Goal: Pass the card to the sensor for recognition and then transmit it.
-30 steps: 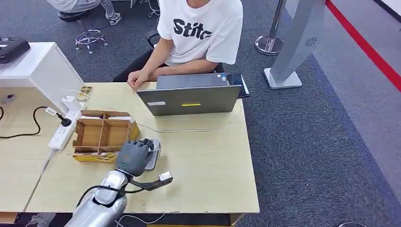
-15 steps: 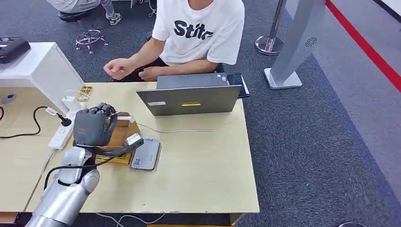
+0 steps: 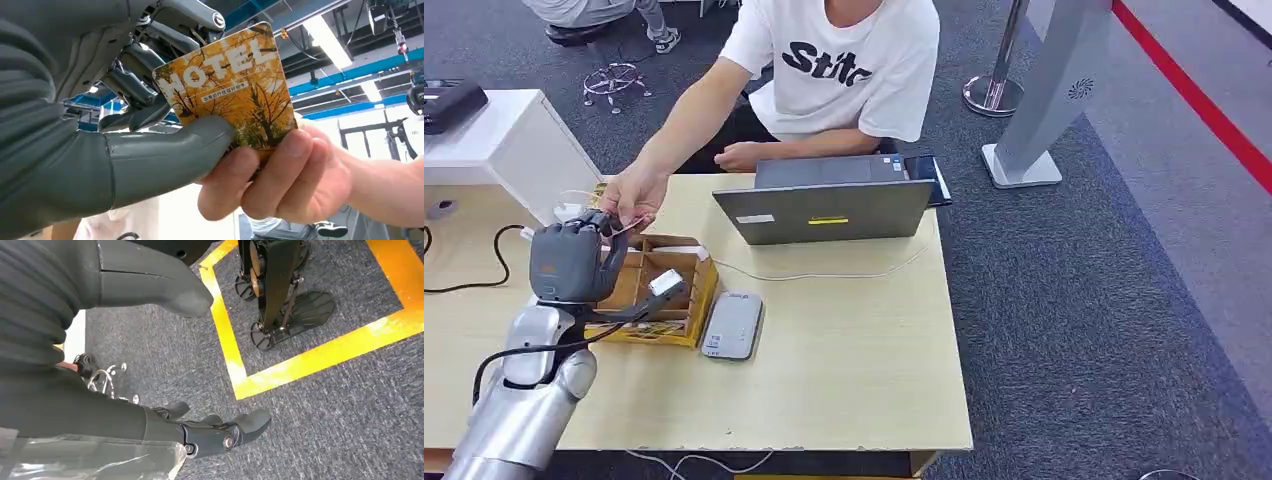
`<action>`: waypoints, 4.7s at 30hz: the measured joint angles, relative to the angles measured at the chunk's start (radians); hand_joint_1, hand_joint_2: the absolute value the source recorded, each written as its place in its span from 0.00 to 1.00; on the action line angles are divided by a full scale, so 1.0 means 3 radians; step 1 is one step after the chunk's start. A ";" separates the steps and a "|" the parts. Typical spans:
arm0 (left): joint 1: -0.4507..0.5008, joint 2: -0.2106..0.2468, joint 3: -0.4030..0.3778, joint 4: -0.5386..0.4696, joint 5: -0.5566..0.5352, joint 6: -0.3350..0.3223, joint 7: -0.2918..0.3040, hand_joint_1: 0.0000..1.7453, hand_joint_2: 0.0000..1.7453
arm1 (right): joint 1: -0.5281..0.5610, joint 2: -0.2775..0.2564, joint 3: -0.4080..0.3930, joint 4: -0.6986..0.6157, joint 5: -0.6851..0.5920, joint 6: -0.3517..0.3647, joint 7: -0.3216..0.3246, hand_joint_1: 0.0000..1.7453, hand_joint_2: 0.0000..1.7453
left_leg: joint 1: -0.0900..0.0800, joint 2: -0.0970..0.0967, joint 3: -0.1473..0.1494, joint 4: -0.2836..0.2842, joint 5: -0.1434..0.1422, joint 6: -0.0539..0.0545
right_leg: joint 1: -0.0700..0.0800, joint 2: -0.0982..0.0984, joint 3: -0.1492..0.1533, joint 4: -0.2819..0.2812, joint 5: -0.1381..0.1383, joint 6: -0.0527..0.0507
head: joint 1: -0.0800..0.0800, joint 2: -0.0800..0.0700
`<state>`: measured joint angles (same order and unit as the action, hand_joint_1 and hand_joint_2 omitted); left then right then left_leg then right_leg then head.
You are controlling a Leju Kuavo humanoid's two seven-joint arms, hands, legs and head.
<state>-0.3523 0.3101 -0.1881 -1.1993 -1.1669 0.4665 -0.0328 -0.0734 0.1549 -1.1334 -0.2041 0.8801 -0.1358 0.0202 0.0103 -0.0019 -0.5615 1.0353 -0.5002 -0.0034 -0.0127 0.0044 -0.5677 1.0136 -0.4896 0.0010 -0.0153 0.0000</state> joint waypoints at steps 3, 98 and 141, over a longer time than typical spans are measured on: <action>0.0000 0.0000 0.0001 0.0024 -0.0022 0.0000 -0.0003 0.03 1.00 | 0.0000 0.0000 0.0000 0.0000 0.0000 0.0010 0.0000 0.00 1.00 | 0.0000 0.0000 0.0000 0.0000 0.0000 0.0000 | 0.0000 0.0000 0.0000 0.0000 0.0000 0.0000 | -0.0001 -0.0001; 0.1073 0.0295 -0.0189 -0.0482 -0.0286 -0.0505 -0.0037 0.00 1.00 | 0.0015 0.0000 -0.0109 0.0000 0.0060 -0.0020 -0.0010 0.00 1.00 | 0.0001 0.0002 0.0000 -0.0002 0.0000 0.0000 | 0.0001 0.0000 0.0000 -0.0001 0.0000 -0.0001 | -0.0001 -0.0001; 0.0877 0.0114 0.0092 -0.0370 -0.0278 -0.0122 -0.0145 1.00 1.00 | 0.0016 0.0000 -0.0108 0.0000 0.0153 -0.0037 0.0036 0.00 1.00 | 0.0001 0.0001 0.0001 -0.0001 0.0000 -0.0001 | 0.0001 0.0000 0.0000 -0.0001 0.0000 -0.0001 | -0.0001 -0.0001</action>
<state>-0.0893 0.3445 -0.1606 -1.3104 -1.2505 0.4299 -0.0763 -0.0686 0.1549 -1.1658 -0.2041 0.9258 -0.1469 0.0309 0.0105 -0.0015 -0.5610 1.0349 -0.5002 -0.0036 -0.0124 0.0045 -0.5677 1.0132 -0.4896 0.0007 -0.0156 -0.0004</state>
